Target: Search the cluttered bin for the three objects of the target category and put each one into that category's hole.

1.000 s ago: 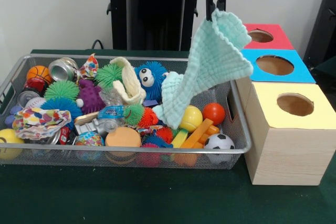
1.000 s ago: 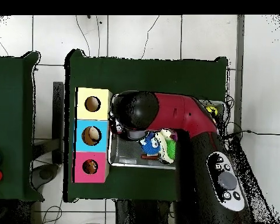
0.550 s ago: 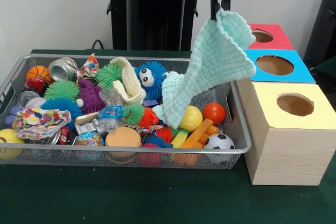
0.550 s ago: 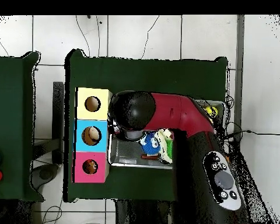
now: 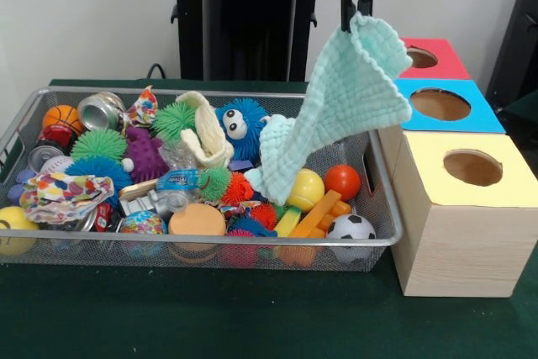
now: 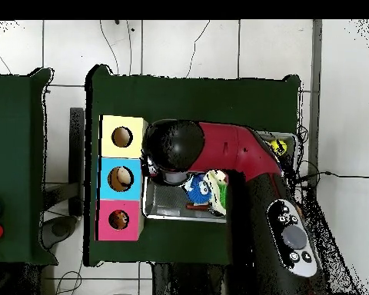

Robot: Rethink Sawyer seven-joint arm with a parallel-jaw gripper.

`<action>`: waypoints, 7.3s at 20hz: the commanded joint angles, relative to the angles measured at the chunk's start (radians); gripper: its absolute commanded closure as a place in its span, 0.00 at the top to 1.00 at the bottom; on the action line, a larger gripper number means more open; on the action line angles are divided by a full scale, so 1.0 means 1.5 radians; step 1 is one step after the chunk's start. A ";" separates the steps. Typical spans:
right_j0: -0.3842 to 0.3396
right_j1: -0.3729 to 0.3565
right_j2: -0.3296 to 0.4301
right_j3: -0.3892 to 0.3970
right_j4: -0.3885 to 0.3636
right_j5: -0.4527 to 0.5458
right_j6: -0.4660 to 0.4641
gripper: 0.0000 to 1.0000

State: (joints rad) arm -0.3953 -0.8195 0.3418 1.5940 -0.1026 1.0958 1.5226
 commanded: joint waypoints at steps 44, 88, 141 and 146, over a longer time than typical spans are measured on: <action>0.214 -0.036 -0.139 -0.010 0.172 0.082 0.321 0.00; 0.251 0.244 -0.108 -0.633 0.186 0.433 0.551 0.00; 0.024 0.082 -0.026 -0.128 -0.032 -0.088 0.118 0.00; 0.032 0.090 -0.028 -0.142 -0.080 -0.100 0.138 0.00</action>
State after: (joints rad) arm -0.3569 -0.7367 0.2254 1.3472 -0.1035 1.0002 1.9469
